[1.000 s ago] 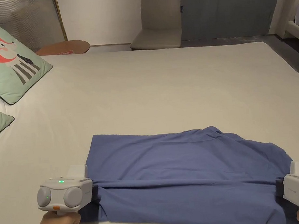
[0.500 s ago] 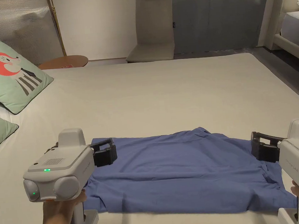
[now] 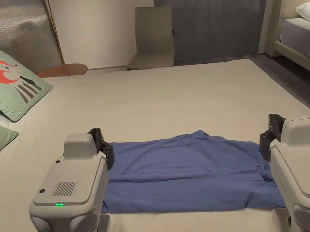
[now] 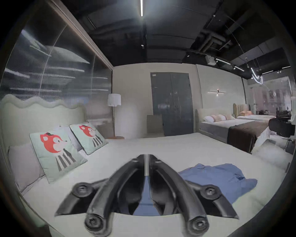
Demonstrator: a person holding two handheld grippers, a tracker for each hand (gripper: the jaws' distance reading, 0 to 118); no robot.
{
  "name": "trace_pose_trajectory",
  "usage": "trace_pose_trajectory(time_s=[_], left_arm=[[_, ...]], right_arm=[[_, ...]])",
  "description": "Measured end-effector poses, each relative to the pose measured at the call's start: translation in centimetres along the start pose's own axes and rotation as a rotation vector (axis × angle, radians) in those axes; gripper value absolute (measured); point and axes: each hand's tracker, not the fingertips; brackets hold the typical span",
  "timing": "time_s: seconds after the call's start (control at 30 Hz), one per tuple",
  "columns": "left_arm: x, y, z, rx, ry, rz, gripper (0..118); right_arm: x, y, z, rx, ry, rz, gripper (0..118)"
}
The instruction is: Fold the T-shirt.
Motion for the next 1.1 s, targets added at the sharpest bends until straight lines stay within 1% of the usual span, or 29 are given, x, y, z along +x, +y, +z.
trace_pose_trajectory(time_s=[0.13, 0.3, 0.37, 0.43, 0.57, 0.67, 0.7, 0.73, 0.77, 0.83, 0.87, 0.9, 0.93, 1.03, 1.1], left_arm=[[-0.4, -0.1, 0.0, -0.023, -0.021, 0.04, 0], [-1.2, -0.2, -0.9, -0.073, -0.01, 0.025, 0], [-1.5, -0.5, -1.7, -0.146, 0.001, 0.015, 0], [-2.3, -1.0, -3.5, -0.282, 0.017, -0.002, 0], [-4.6, -3.2, -6.4, -0.437, 0.001, 0.057, 0], [-6.8, -5.4, -8.5, -0.567, -0.01, 0.103, 1], [-7.6, -6.2, -9.2, -0.597, 0.0, 0.134, 7], [-8.3, -7.0, -9.6, -0.622, 0.017, 0.147, 25], [-8.9, -7.6, -10.0, -0.654, 0.02, 0.153, 47], [-9.9, -9.1, -10.8, -0.709, 0.025, 0.145, 62], [-10.2, -9.8, -11.1, -0.731, 0.042, 0.138, 76], [-10.5, -10.5, -11.2, -0.735, 0.05, 0.137, 91], [-10.8, -11.1, -11.4, -0.745, 0.055, 0.129, 101], [-11.5, -13.1, -12.0, -0.808, 0.078, 0.126, 101], [-11.5, -14.5, -12.3, -0.843, 0.084, 0.126, 96]], right_arm=[[-0.3, -0.2, 0.1, 0.008, 0.006, -0.007, 1], [-0.4, 0.0, -0.2, 0.012, 0.007, 0.001, 1], [-0.1, 0.0, -0.3, 0.008, 0.01, -0.002, 1], [0.0, -0.1, -0.5, 0.002, 0.012, -0.009, 1], [-0.1, -0.5, -1.2, -0.016, 0.015, 0.0, 1], [0.5, -2.0, -3.0, -0.033, 0.014, 0.003, 1], [0.6, -2.0, -3.1, -0.037, 0.012, 0.005, 1], [0.6, -1.7, -2.8, -0.043, 0.009, 0.007, 1], [0.7, -1.8, -3.1, -0.049, 0.006, 0.01, 1], [0.8, -2.1, -3.7, -0.062, 0.0, 0.014, 1], [0.9, -2.0, -3.7, -0.068, 0.0, 0.014, 1], [0.9, -2.1, -4.0, -0.075, -0.001, 0.014, 1], [0.9, -2.3, -4.3, -0.082, -0.003, 0.015, 1], [1.0, -2.5, -4.7, -0.103, -0.007, 0.013, 1], [1.0, -2.9, -5.1, -0.12, -0.006, 0.014, 1]])
